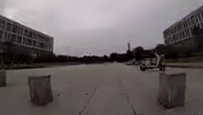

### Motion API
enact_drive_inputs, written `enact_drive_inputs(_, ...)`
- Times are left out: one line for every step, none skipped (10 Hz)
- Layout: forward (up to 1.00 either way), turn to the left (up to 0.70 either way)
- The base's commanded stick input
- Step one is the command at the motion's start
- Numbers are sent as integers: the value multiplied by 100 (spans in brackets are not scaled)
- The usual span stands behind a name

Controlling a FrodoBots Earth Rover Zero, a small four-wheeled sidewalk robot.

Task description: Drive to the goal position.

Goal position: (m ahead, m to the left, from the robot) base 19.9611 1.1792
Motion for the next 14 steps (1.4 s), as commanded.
enact_drive_inputs(70, -9)
enact_drive_inputs(70, -9)
enact_drive_inputs(70, -9)
enact_drive_inputs(70, -9)
enact_drive_inputs(70, -9)
enact_drive_inputs(70, -10)
enact_drive_inputs(70, -10)
enact_drive_inputs(70, -10)
enact_drive_inputs(70, -10)
enact_drive_inputs(70, -10)
enact_drive_inputs(70, -10)
enact_drive_inputs(70, -10)
enact_drive_inputs(70, -10)
enact_drive_inputs(70, -10)
